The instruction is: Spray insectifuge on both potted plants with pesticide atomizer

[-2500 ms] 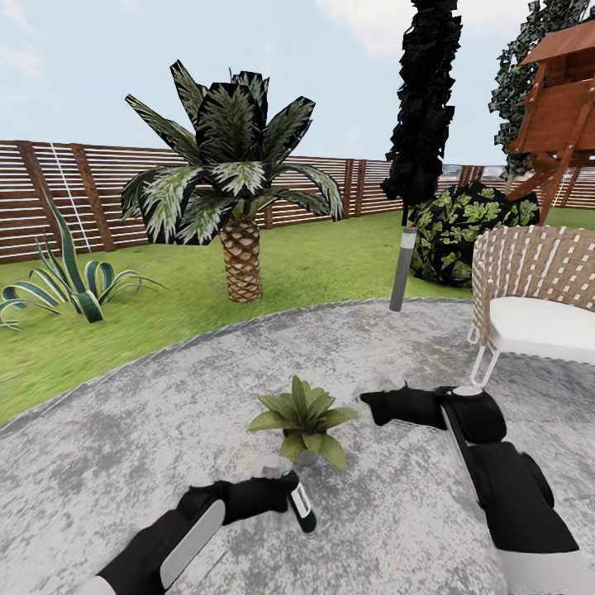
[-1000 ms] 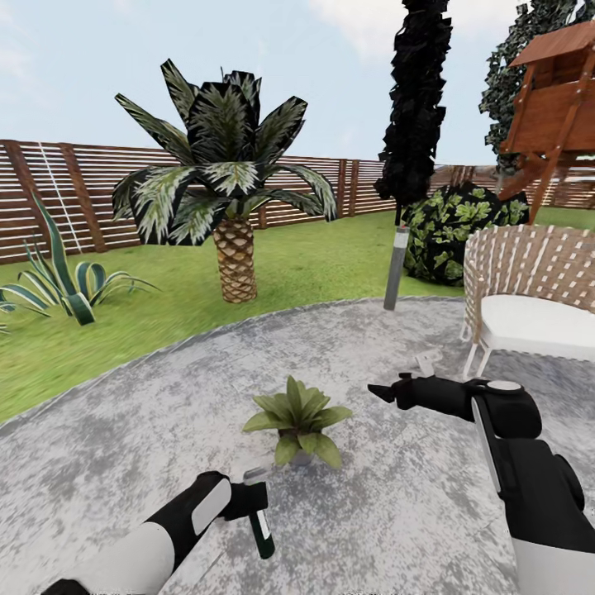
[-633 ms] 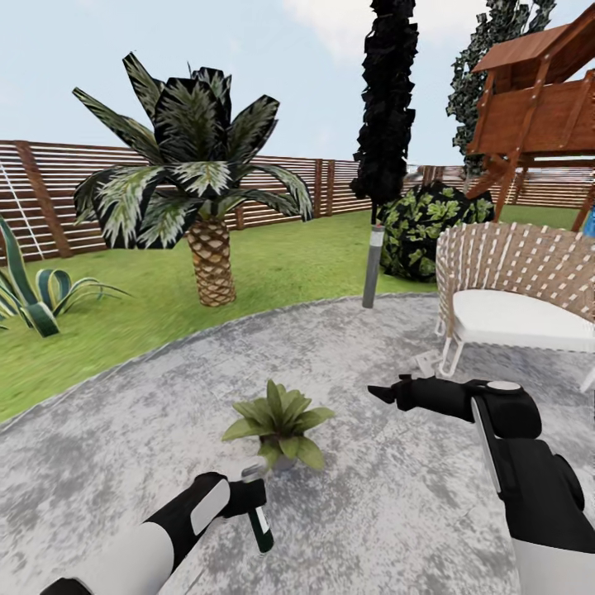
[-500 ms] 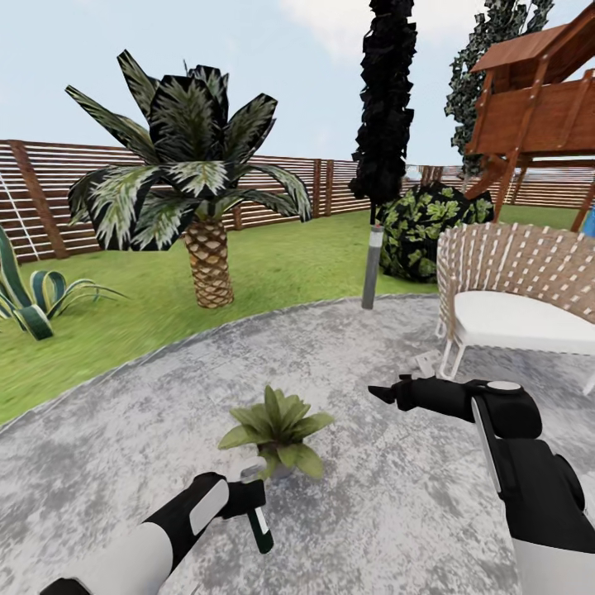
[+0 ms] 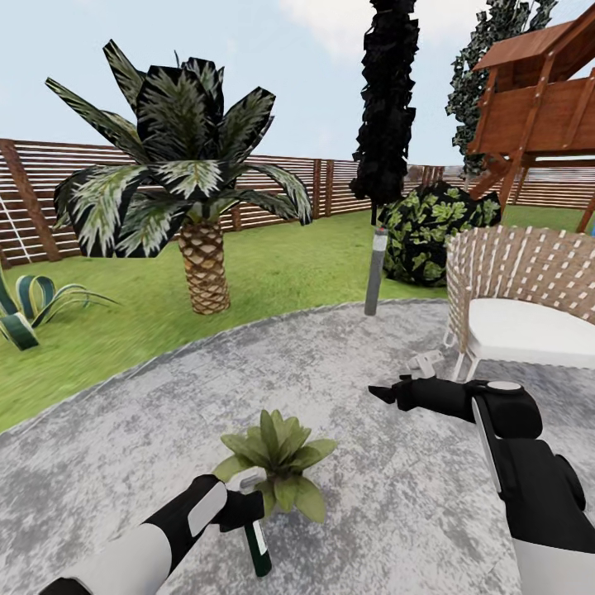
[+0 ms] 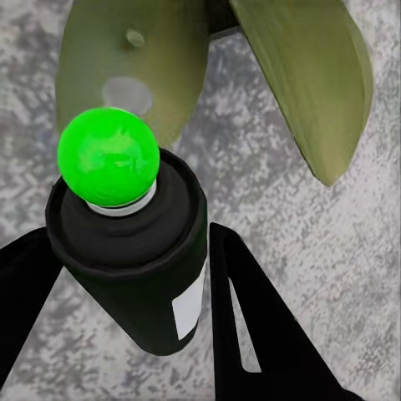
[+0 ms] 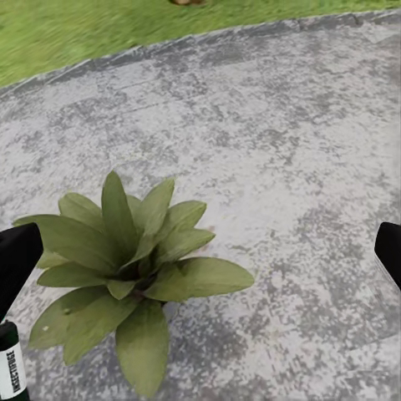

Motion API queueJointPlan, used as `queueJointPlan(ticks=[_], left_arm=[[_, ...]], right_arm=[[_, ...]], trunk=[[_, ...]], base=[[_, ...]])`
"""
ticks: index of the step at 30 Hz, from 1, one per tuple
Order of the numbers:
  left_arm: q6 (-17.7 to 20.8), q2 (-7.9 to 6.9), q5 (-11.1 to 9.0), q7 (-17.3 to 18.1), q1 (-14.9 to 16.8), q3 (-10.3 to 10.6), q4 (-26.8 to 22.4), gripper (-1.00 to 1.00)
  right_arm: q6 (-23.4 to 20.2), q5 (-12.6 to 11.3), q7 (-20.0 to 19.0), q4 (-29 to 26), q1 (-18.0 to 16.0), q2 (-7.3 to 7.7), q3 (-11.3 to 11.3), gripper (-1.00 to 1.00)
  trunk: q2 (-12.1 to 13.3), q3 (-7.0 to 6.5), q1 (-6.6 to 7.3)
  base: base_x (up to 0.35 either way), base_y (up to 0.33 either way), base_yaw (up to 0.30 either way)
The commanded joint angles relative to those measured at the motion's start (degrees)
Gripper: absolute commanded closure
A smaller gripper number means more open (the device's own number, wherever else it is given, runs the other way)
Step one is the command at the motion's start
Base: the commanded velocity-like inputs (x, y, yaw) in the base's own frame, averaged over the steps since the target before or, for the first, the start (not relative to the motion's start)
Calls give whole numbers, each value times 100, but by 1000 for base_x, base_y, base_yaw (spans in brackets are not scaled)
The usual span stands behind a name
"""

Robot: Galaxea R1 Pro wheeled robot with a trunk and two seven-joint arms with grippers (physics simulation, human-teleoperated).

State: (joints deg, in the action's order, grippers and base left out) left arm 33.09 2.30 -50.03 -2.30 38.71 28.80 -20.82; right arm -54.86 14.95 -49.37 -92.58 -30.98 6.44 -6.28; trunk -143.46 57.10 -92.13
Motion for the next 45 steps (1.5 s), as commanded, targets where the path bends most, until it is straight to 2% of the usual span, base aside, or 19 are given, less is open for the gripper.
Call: queueJointPlan(ticks=[1,5,9,14,17,20,22,36,45], left_arm=[[12,-2,-45,-28,5,31,-4,100],[18,-7,-56,-23,5,28,-2,100],[139,-5,-62,-21,5,16,6,100],[181,-6,-84,-19,5,13,8,100],[502,-27,-450,-16,5,17,8,100],[823,-58,-698,-52,5,18,12,100],[890,-63,-759,-48,5,19,29,100],[860,-26,-792,-103,5,36,37,100],[846,37,-739,-113,5,55,26,100]], right_arm=[[-19,60,-59,-6,-4,-1,-5,-100],[-63,59,-63,-6,-6,2,4,-100],[-427,60,-56,-6,-29,13,27,-100],[-487,60,-55,-6,-23,2,40,-100],[-509,64,-55,-6,-22,2,45,-100],[-514,80,-55,-6,-22,-1,47,-100],[-514,98,-55,-6,-22,-3,47,-100],[-514,133,-53,-5,-13,-49,48,-100],[-514,133,-49,-6,-10,-55,48,-100]], trunk=[[-2,6,0],[-2,6,0],[-2,6,0],[-2,6,0],[-2,6,0],[-2,6,0],[-2,6,0],[-2,6,0],[-2,6,0]], base=[[85,0,0],[31,0,0],[4,0,0],[0,0,0],[0,0,0],[0,0,0],[0,0,0],[-60,-50,0],[-3,-283,0]])
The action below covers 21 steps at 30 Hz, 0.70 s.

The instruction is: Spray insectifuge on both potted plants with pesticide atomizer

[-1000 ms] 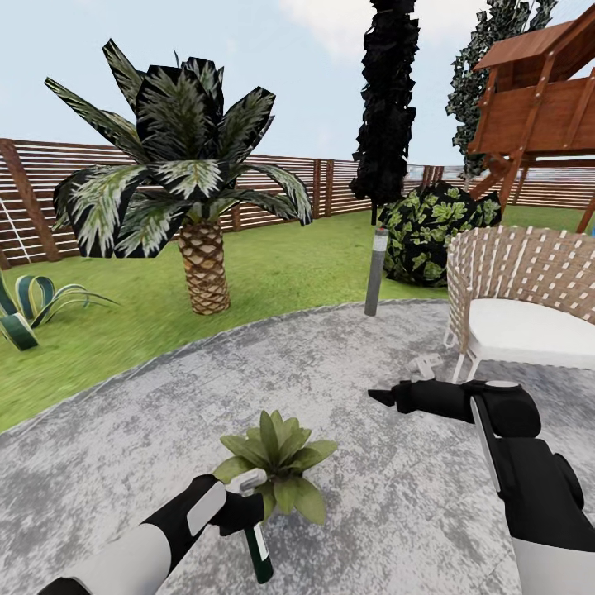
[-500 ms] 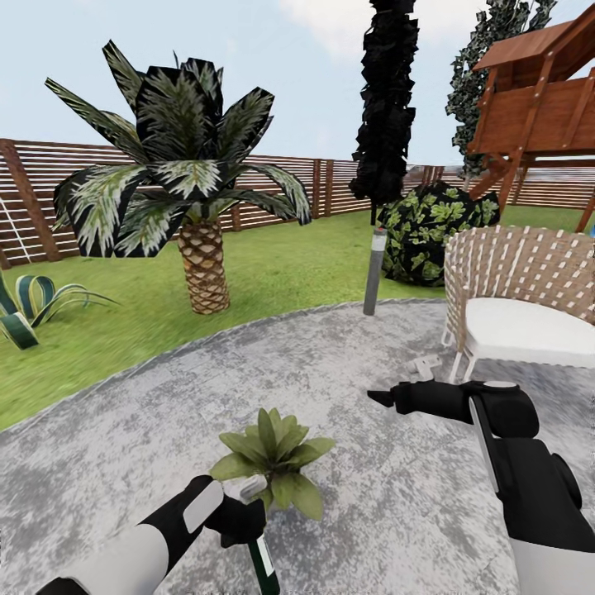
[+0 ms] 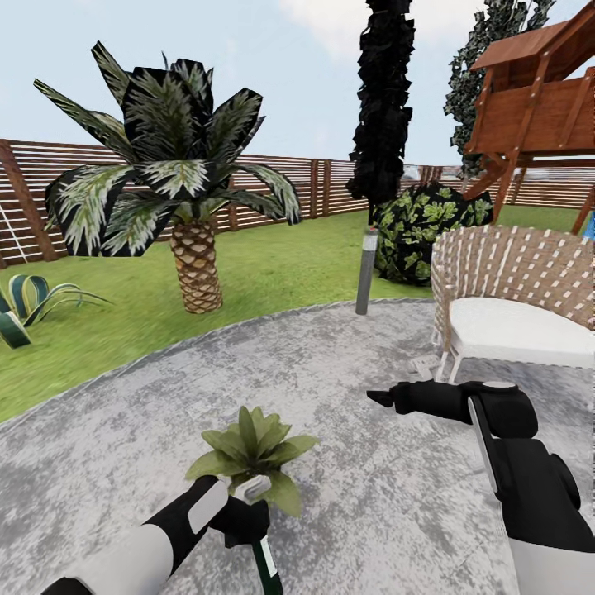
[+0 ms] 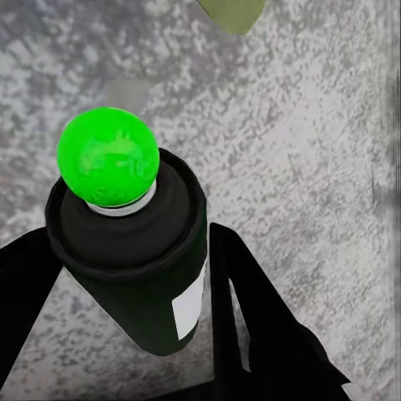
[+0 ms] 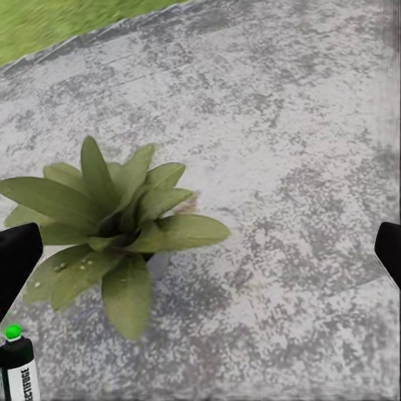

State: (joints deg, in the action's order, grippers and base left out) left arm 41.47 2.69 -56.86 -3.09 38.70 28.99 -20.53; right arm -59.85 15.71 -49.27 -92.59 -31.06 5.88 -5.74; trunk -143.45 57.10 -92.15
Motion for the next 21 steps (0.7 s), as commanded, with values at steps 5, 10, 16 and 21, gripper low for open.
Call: queueJointPlan(ticks=[5,10,16,21], left_arm=[[-48,-5,-53,-29,6,36,-4,100],[-138,-5,-53,-25,6,58,-4,100],[-147,-12,-53,-23,6,58,-4,100],[-148,-6,-53,-25,6,56,-5,100]], right_arm=[[17,56,-39,-5,23,-6,-6,-100],[42,55,-47,-5,48,-8,-6,-100],[17,55,-56,-5,47,-8,-6,-100],[10,55,-57,-5,45,-8,3,-100]], trunk=[[-3,6,1],[-3,6,1],[-3,6,1],[-3,6,1]], base=[[3,-344,0],[132,-319,0],[159,-313,49],[41,-295,169]])
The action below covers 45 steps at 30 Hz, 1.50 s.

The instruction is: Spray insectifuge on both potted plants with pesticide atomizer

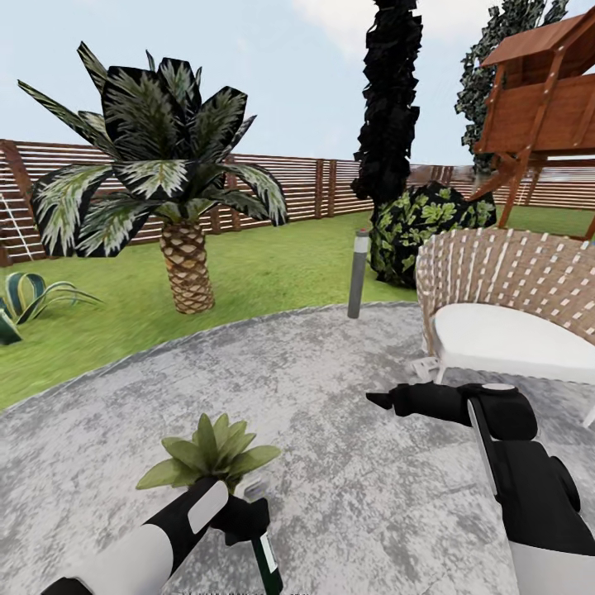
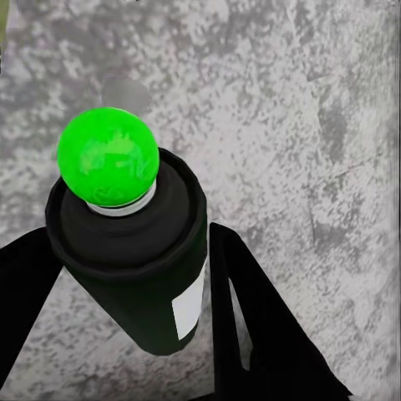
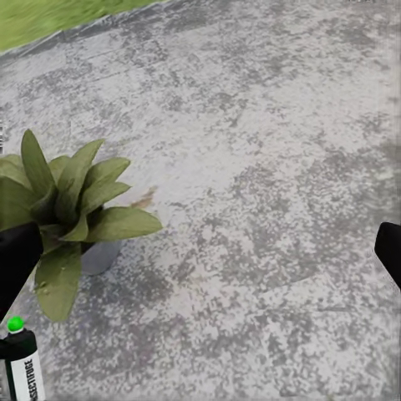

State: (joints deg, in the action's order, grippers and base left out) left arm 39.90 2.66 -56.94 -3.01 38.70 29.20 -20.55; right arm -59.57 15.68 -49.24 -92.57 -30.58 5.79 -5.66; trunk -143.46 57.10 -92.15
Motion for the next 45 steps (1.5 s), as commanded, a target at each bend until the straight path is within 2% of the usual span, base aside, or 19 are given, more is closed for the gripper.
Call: queueJointPlan(ticks=[1,12,22,25,33,39,45], left_arm=[[4,0,-46,-33,6,32,-3,100],[-16,7,-46,-41,6,24,-6,100],[-203,10,-46,-48,6,24,-12,100],[-323,58,-46,-50,6,26,-43,100],[-358,128,-59,-72,6,21,-62,100],[-349,250,-109,-218,10,10,-63,100],[-322,280,-124,-226,16,7,-70,100]], right_arm=[[-19,58,-59,-7,-2,1,-6,-100],[-28,58,-59,-7,-9,1,-6,-100],[-27,58,-59,-7,-9,1,-6,-100],[-20,58,-59,-7,-9,1,-6,-100],[-19,58,-59,-7,-16,7,-12,-100],[-43,58,-59,-7,-34,1,-9,-100],[-43,58,-59,-7,-34,1,-7,-100]], trunk=[[-2,6,1],[-2,6,1],[-2,6,1],[-2,6,1],[-2,6,1],[-2,6,1],[-2,6,1]], base=[[-28,-94,278],[-4,-14,288],[18,-27,290],[171,-217,167],[163,-259,42],[21,-45,238],[0,-140,257]])
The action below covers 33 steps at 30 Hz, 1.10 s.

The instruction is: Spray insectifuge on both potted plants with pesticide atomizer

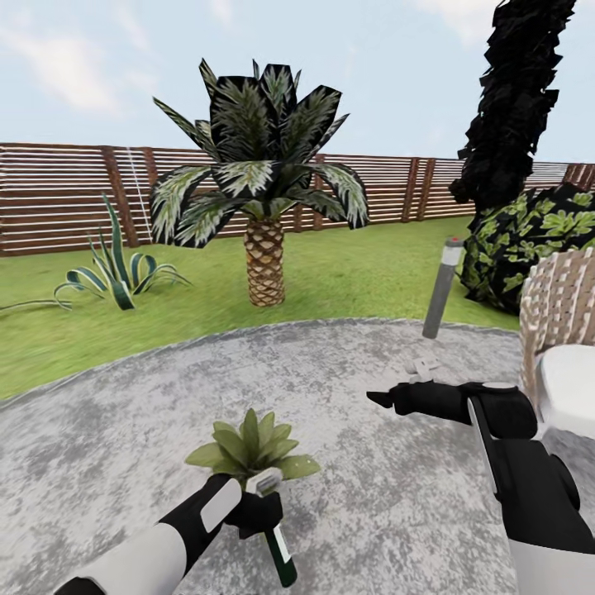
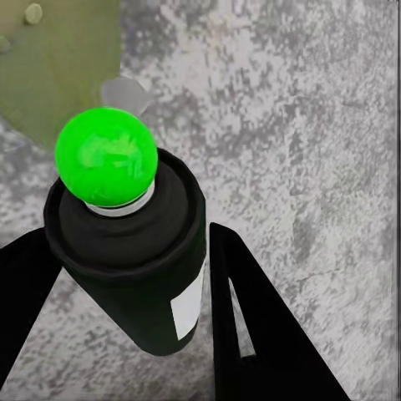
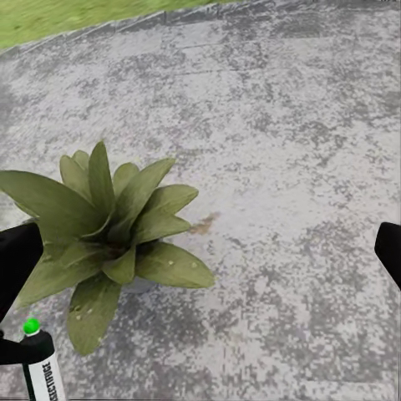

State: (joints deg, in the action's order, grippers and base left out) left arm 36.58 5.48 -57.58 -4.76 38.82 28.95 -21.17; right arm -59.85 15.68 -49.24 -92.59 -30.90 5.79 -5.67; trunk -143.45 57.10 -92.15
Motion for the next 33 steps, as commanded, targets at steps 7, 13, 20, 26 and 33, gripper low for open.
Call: queueJointPlan(ticks=[7,13,20,26,33], left_arm=[[424,-77,-720,-1024,34,11,-1240,100],[1712,-987,-2751,-2469,654,12,-2132,100],[2094,-1214,-2895,-2676,818,6,-1631,100],[2342,-1069,-2877,-2612,837,26,-1012,100],[2342,-964,-2812,-2664,834,49,-1569,100]], right_arm=[[-10,58,-59,-5,4,1,-2,-100],[-9,58,-59,-5,4,12,-4,-100],[-9,58,-59,-5,-2,11,-4,-100],[-9,58,-59,-5,2,10,0,-100],[-9,58,-59,-5,5,9,5,-100]], trunk=[[-3,6,1],[-3,6,1],[-3,6,1],[-3,6,1],[-3,6,1]], base=[[0,-259,38],[0,-8,0],[0,0,0],[0,0,0],[0,0,0]])
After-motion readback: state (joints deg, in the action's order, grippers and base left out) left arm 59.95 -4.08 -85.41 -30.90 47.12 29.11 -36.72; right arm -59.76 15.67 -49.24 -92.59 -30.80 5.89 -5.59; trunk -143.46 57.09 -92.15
